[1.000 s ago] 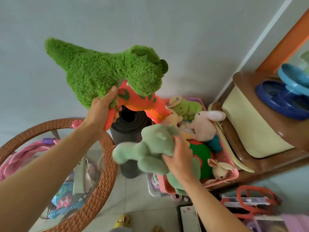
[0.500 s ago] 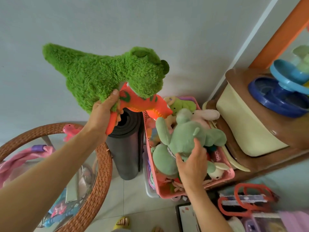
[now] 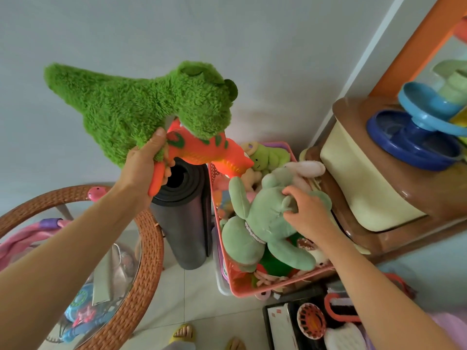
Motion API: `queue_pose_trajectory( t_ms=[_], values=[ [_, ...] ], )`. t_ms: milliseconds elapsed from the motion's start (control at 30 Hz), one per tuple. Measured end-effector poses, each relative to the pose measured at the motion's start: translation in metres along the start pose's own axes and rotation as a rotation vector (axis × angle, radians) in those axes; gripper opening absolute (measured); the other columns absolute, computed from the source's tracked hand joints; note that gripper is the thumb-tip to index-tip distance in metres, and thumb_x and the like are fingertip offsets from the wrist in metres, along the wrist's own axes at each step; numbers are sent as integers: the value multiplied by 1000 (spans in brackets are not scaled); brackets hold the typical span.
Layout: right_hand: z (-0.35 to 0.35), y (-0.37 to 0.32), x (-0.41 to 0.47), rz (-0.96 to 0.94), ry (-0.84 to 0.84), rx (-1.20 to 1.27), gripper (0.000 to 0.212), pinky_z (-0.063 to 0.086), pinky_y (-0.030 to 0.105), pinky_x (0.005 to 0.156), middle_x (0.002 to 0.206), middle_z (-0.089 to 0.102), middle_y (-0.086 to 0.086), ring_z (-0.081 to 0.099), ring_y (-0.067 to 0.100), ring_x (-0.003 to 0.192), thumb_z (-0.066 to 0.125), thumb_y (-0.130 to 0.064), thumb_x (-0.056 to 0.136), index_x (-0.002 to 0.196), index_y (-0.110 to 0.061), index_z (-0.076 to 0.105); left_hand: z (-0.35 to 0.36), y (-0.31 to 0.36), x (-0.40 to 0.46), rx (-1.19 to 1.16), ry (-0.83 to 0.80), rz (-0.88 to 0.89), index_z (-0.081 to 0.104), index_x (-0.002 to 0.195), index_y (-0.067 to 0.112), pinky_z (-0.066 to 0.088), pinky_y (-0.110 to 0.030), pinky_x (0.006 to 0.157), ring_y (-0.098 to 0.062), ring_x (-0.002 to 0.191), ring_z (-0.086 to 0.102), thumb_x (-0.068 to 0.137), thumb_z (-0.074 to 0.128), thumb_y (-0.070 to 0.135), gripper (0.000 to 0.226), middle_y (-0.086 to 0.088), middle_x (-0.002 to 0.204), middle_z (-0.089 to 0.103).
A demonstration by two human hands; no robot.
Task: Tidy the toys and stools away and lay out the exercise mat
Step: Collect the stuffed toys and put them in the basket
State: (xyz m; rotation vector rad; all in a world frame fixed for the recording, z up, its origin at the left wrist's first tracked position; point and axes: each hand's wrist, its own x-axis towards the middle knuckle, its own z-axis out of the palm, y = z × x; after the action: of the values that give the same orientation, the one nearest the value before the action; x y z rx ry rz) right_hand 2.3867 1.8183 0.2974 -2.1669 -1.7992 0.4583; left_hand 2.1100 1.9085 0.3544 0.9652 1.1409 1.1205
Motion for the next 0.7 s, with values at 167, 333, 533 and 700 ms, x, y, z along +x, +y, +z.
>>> queue_pose_trajectory(
  t_ms=[167,333,533,700],
  values=[
    [-5,-17,-23,-161,-168,-41,39,43,29,77,104,63,3,59,23,95,51,-11,84,122,-22,51,1,-1,2,3,43,-24,51,43,21,35,-14,37,-8,36,44,93,45,45,56,1,47,53],
    [-15,-7,-22,-197,-236,13,35,41,13,70,95,62,-10,56,7,84,55,-13,84,117,-25,56,1,0,3,23,50,-34,50,45,21,35,-14,38,-8,37,45,92,46,46,54,0,48,53],
    [-8,-8,-14,-288,-311,-11,32,33,2,71,94,56,-15,52,-8,79,54,-16,85,114,-29,56,6,2,7,65,48,-38,51,41,21,35,-15,40,-8,36,44,93,44,46,58,1,47,53],
    [28,2,-10,-164,-402,-95,48,43,32,93,131,51,-3,50,19,118,55,-17,89,135,-22,42,12,4,9,80,49,-46,52,41,21,36,-17,41,-7,36,45,91,46,48,57,2,48,54]
  ],
)
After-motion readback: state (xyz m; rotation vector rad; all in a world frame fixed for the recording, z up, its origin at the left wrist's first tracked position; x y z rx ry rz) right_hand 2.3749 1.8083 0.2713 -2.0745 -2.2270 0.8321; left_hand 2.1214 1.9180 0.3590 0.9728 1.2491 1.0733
